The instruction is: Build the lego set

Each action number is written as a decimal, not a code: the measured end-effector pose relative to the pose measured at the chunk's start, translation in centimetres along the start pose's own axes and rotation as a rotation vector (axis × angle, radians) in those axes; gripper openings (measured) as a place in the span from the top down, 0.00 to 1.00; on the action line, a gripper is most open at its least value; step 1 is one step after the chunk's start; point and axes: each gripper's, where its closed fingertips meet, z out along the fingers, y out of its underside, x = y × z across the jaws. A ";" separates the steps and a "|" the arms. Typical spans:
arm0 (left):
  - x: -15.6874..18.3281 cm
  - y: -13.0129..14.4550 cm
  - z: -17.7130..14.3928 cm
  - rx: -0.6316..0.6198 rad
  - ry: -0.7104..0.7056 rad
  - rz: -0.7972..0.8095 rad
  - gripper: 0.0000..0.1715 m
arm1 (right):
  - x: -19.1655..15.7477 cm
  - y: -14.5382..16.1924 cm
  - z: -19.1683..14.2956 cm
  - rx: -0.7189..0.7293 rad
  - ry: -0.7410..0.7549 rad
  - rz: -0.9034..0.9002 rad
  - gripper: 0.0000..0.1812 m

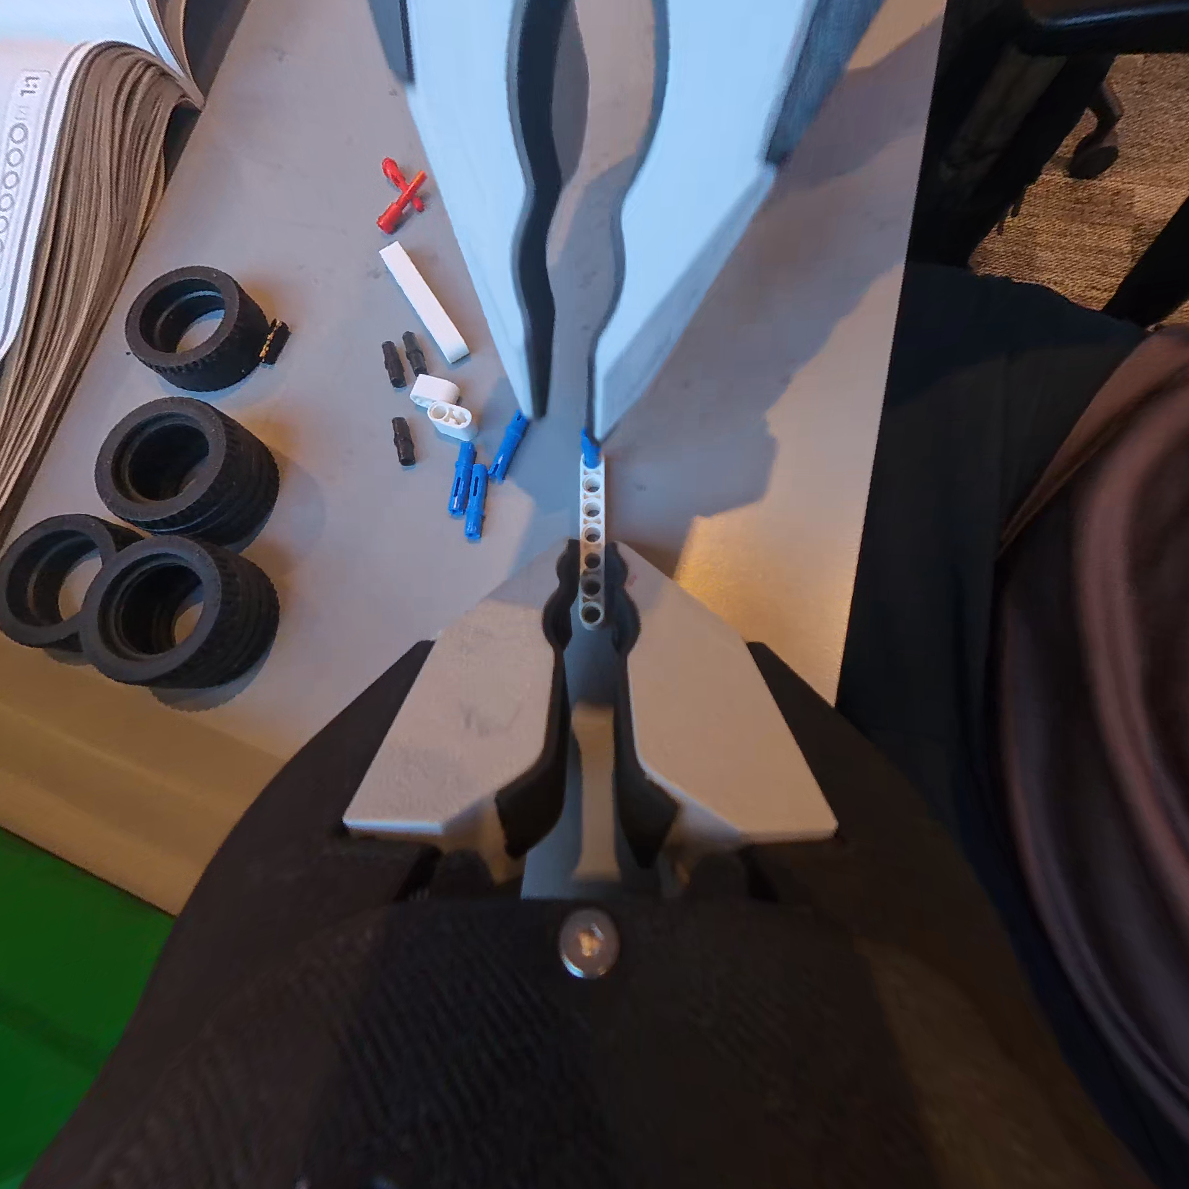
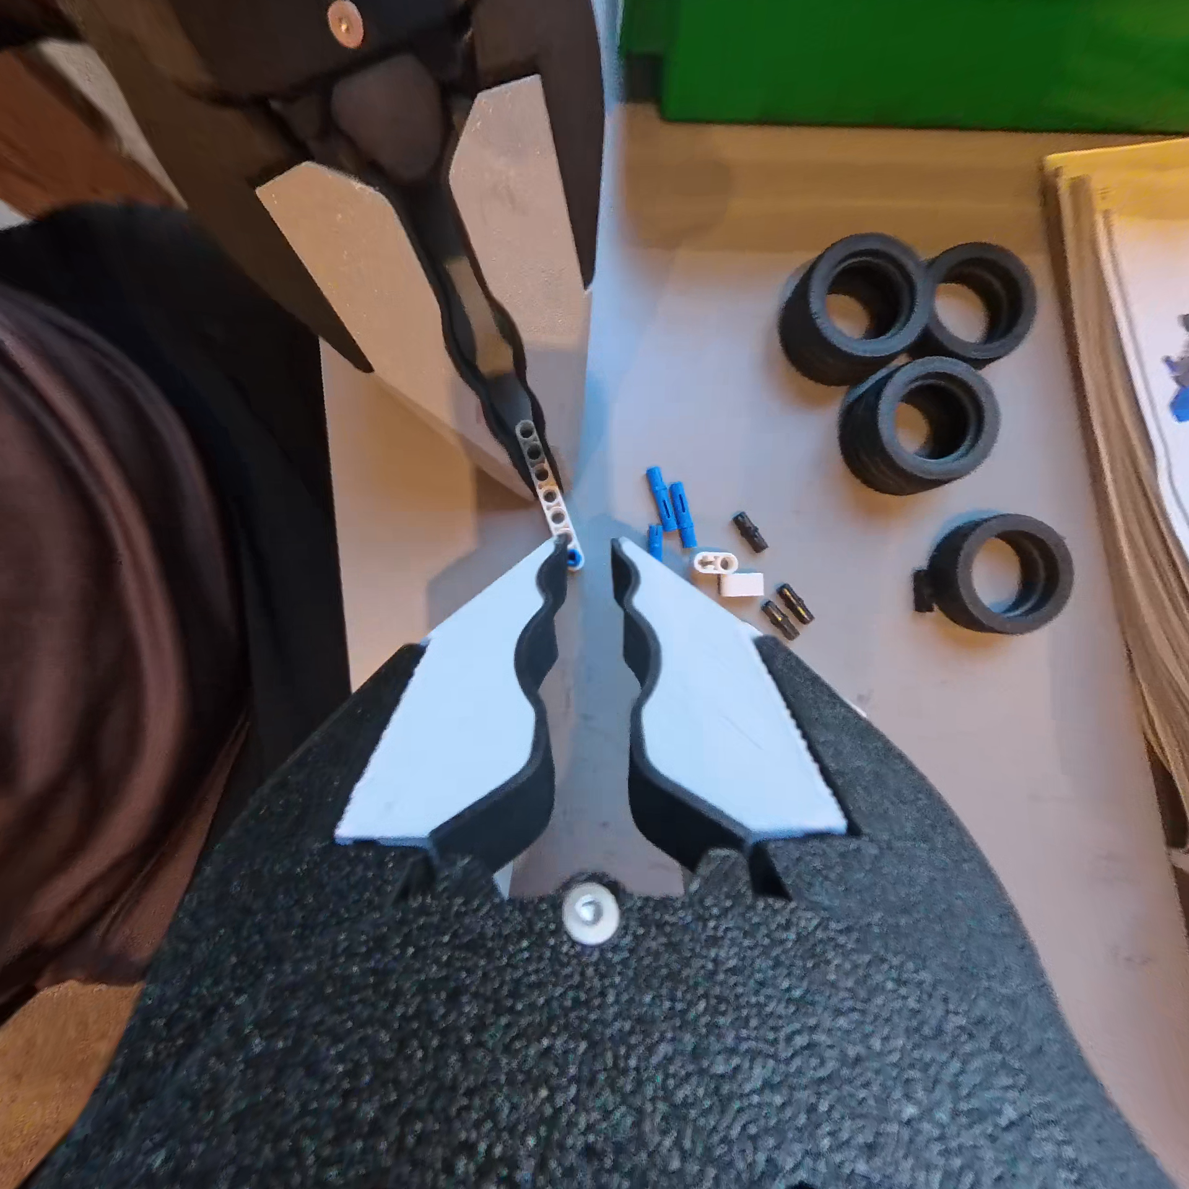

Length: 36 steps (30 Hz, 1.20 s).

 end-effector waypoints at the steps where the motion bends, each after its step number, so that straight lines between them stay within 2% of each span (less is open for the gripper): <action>1: 0.0 0.0 0.0 0.000 0.000 0.000 0.97 | 0.0 0.0 -0.2 0.015 0.006 0.006 0.93; 4: 0.0 0.0 0.0 0.001 0.001 -0.006 0.97 | 0.1 0.2 -0.2 0.026 0.037 0.014 0.92; 10: 0.0 0.4 -0.5 -0.001 -0.045 -0.005 0.98 | 1.4 -0.9 -2.1 0.205 0.101 0.170 0.92; 14: -0.1 0.5 -0.6 -0.002 -0.063 -0.019 0.96 | 1.8 0.9 -1.2 0.212 0.097 0.295 0.93; 19: -0.2 0.7 -0.8 -0.004 -0.070 -0.105 0.91 | 2.4 2.1 0.5 0.144 0.174 0.230 0.93; 24: 0.1 1.3 -1.6 -0.006 -0.117 -0.160 0.89 | 2.7 2.2 1.5 0.125 0.171 0.183 0.92; 27: 0.3 1.8 -2.0 -0.005 -0.134 -0.202 0.89 | 2.1 2.1 1.9 0.129 0.141 0.163 0.97; 36: 0.5 3.1 -3.3 -0.002 -0.181 -0.295 0.88 | 1.2 2.6 0.4 0.172 0.163 0.171 0.98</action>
